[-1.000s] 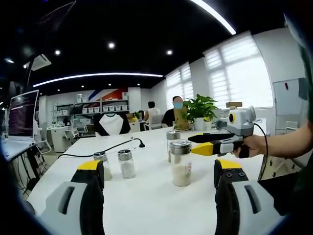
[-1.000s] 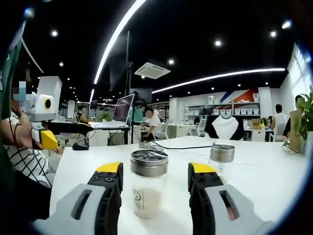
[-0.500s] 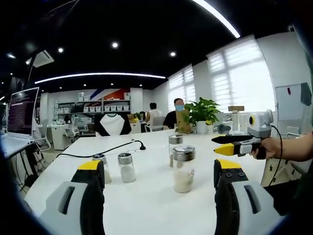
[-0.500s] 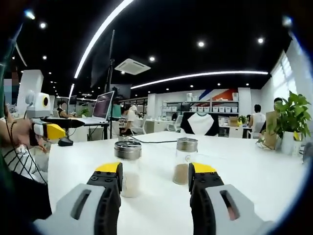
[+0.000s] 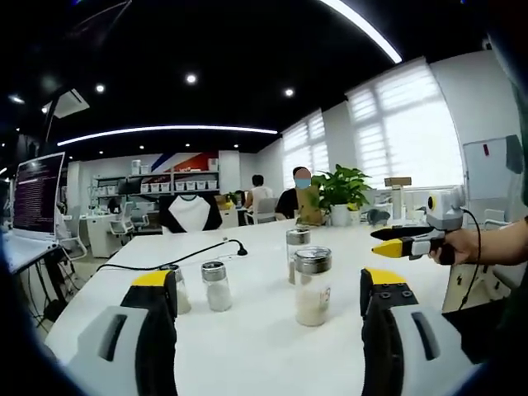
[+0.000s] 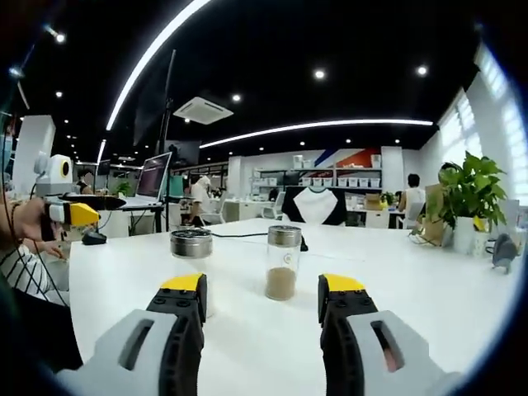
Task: Rotate the seasoning bottle until the label or dispensing opening points toward the visible target arrow and the bottle remains upright within the marked orientation range
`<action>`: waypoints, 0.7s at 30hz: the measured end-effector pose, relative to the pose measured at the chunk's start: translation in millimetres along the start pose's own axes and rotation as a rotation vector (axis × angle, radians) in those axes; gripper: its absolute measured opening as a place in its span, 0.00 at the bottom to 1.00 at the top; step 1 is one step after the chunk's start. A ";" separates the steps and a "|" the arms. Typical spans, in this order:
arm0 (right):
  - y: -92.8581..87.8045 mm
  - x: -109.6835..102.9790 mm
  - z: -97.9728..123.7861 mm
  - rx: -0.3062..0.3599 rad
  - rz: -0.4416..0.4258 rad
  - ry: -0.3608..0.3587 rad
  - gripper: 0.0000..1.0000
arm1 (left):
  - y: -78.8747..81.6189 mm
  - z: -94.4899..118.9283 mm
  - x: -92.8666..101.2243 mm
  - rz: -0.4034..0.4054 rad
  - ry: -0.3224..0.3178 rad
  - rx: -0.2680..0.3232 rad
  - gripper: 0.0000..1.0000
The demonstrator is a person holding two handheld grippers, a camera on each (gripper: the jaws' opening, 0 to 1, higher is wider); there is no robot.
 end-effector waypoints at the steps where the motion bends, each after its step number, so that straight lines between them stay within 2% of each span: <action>1: -0.1 1.5 -1.8 0.000 0.001 -0.001 0.55 | 0.2 0.5 0.9 0.000 -0.003 -0.001 0.97; 5: -2.9 6.3 -10.9 0.002 -0.005 0.002 0.55 | 2.6 3.0 4.1 0.005 -0.001 0.018 0.97; 10: -13.0 16.8 -28.9 -0.010 -0.015 -0.006 0.55 | 0.1 4.9 6.0 0.006 0.000 0.013 0.98; 13: -19.3 22.6 -45.3 -0.020 0.010 0.018 0.56 | 2.0 6.7 4.7 0.007 0.007 0.024 0.97; 21: -29.7 29.5 -82.4 0.007 0.056 0.075 0.56 | 4.3 13.1 2.8 0.001 0.020 0.019 0.97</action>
Point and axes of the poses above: the point that each gripper's makers call its tool centre point, and the gripper's own axes: z roughly backward along the fingers, x roughly to its right, y roughly out of its top, the point moved 4 cm from there along z, roughly backward along the fingers, and after that the axes turned 13 degrees about x, right-handed, at the moved point
